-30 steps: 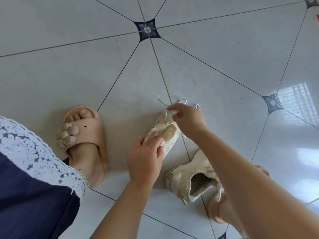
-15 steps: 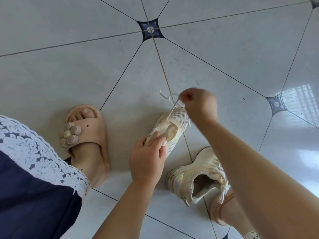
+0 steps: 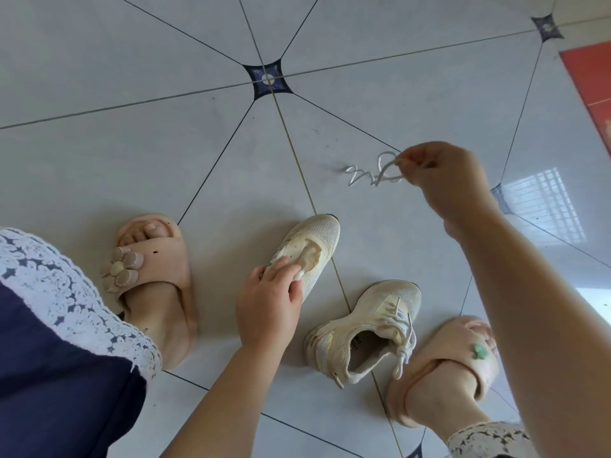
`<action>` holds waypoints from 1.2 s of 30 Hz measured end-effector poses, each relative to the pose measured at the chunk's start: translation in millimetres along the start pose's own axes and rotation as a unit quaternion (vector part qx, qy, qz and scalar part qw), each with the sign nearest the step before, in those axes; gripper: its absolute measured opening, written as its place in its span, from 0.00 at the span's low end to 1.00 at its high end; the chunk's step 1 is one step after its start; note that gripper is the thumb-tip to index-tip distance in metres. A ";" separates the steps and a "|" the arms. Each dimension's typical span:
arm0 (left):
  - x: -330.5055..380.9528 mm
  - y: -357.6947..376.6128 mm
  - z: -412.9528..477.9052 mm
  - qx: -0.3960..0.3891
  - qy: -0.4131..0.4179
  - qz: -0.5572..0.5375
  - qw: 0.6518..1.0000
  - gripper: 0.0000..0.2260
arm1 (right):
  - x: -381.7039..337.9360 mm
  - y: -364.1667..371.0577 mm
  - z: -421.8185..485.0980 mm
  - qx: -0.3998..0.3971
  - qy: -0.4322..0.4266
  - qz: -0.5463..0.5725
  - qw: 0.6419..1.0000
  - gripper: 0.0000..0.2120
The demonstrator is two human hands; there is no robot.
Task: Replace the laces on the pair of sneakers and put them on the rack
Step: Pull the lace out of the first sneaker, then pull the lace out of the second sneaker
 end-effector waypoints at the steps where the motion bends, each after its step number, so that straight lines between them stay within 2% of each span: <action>1: 1.6 -0.8 -0.1 -0.001 0.002 -0.001 1.000 0.10 | 7.4 0.7 -7.6 -0.006 0.013 -0.002 1.000 0.04; 3: 6.0 -3.0 -0.8 -0.011 0.014 -0.002 1.000 0.10 | 21.8 5.1 -24.9 -0.022 0.031 -0.044 0.998 0.03; 5: 11.5 -6.3 -2.1 -0.029 0.035 0.001 0.999 0.10 | 34.8 11.3 -42.9 -0.056 0.044 -0.069 0.995 0.07; 8: 26.9 -14.7 -3.7 -0.055 0.073 0.004 0.996 0.11 | 52.7 16.4 -68.9 -0.111 0.075 -0.062 0.989 0.12; 11: 49.0 -22.4 -11.8 -0.051 0.128 -0.016 0.990 0.11 | 68.5 10.9 -90.4 -0.112 0.096 -0.058 0.987 0.12; 14: 67.4 -14.3 -31.8 -0.140 0.140 -0.055 0.979 0.09 | 85.6 2.8 -113.3 -0.104 0.116 -0.070 0.985 0.12; 16: 71.7 -1.0 -50.6 -0.224 0.136 -0.049 0.964 0.12 | 100.7 -0.4 -132.7 -0.103 0.143 -0.076 0.981 0.12; 18: 72.4 8.5 -65.1 -0.274 0.124 -0.042 0.953 0.15 | 116.0 0.9 -154.1 -0.108 0.177 -0.078 0.975 0.12; 20: 75.0 14.4 -71.0 -0.301 0.111 -0.051 0.946 0.16 | 130.0 5.6 -174.2 -0.103 0.222 -0.019 0.969 0.15; 23: 80.5 22.0 -71.3 -0.333 0.091 -0.030 0.938 0.20 | 139.6 18.1 -197.6 -0.104 0.266 0.137 0.949 0.19; 26: 81.9 26.6 -71.5 -0.341 0.074 -0.001 0.937 0.23 | 143.4 29.3 -207.4 -0.084 0.228 0.135 0.961 0.21; 31: 78.7 26.9 -79.8 -0.332 0.050 0.001 0.942 0.18 | 142.6 37.5 -210.1 -0.038 0.190 0.085 0.977 0.14; 36: 66.5 16.9 -90.7 -0.266 -0.029 -0.060 0.962 0.14 | 137.9 45.1 -207.5 -0.079 0.172 0.072 0.979 0.12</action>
Point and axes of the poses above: each hand's wrist, its own z-axis towards the middle knuckle, its own y-axis out of the palm, x = y × z, the point moved 3 cm from there along z, towards the middle knuckle, and after that the axes turned 4 degrees about -z, right-handed, at the moved point
